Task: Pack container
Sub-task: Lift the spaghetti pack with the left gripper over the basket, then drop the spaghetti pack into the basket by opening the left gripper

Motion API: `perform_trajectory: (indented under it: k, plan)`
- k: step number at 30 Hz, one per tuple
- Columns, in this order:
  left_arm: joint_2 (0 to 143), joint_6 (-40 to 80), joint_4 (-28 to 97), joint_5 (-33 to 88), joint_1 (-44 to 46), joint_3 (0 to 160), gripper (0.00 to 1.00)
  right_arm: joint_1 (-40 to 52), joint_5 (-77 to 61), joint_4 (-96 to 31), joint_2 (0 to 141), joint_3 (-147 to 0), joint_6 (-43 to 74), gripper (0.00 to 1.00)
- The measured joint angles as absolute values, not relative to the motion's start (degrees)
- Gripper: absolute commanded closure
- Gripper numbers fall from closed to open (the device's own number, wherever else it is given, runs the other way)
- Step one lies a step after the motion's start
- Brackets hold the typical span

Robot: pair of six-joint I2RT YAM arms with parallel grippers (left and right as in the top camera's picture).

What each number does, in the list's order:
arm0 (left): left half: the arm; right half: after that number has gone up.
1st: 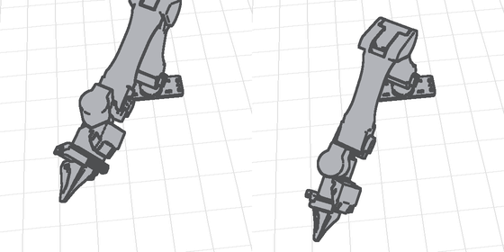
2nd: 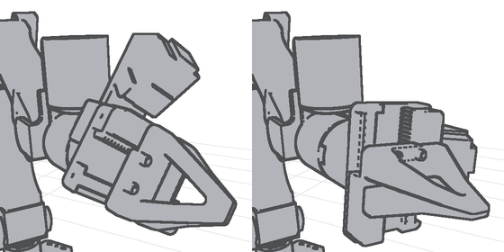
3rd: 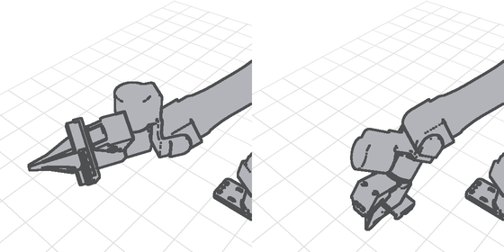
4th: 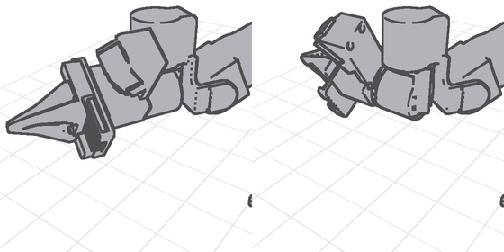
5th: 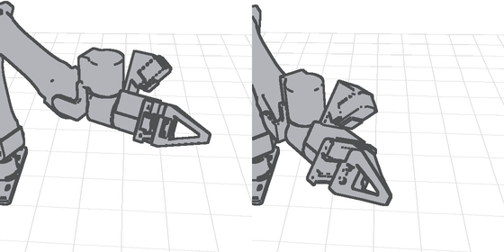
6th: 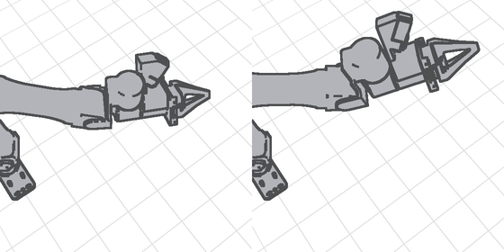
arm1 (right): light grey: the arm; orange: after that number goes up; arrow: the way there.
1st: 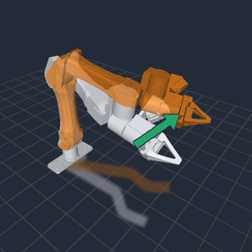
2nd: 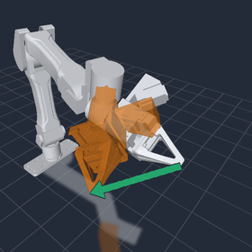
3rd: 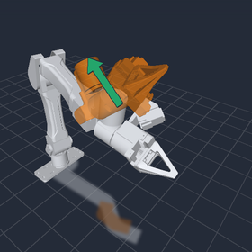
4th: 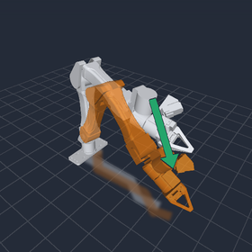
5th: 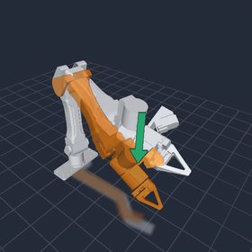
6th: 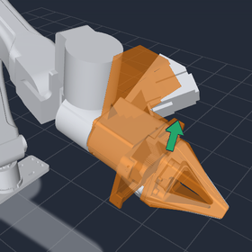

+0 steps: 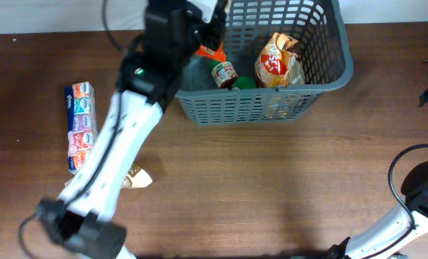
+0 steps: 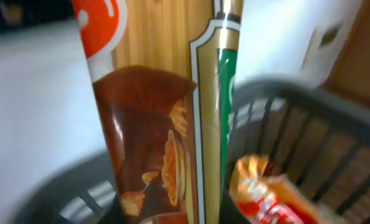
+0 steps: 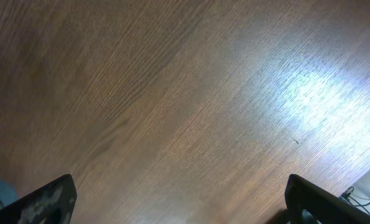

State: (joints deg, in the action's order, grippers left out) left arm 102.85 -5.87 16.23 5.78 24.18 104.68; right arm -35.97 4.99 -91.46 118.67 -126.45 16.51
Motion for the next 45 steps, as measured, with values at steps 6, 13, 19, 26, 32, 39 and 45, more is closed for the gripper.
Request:
perform_trajectory:
  k: [6,13,19,26,32,39,45]
  plan:
    - [110.78,-6.13,16.6,9.32,24.03,104.12,0.98,-35.97,4.99,-91.46,118.67,-126.45,16.53,0.01]
    - [112.31,-6.28,19.66,12.67,24.08,104.09,0.98,-35.97,4.99,-91.46,118.67,-126.45,16.51,0.01]
    - [113.93,-6.28,24.1,13.21,24.08,104.09,0.9,-35.97,4.99,-91.46,118.67,-126.45,16.51,0.01]
    - [115.28,-6.63,25.08,13.58,24.03,104.44,0.03,-35.97,4.99,-91.46,118.67,-126.45,16.49,0.01]
    - [115.18,-6.66,23.9,13.74,23.97,105.21,0.01,-35.97,4.99,-91.44,118.67,-126.45,16.49,0.01]
    - [114.91,-6.66,26.26,13.78,22.52,109.97,0.01,-35.97,4.99,-91.46,118.67,-126.45,16.53,0.01]
    - [106.08,-6.68,33.67,12.47,17.32,114.1,0.01,-35.97,4.99,-91.44,118.67,-126.45,16.51,0.01]
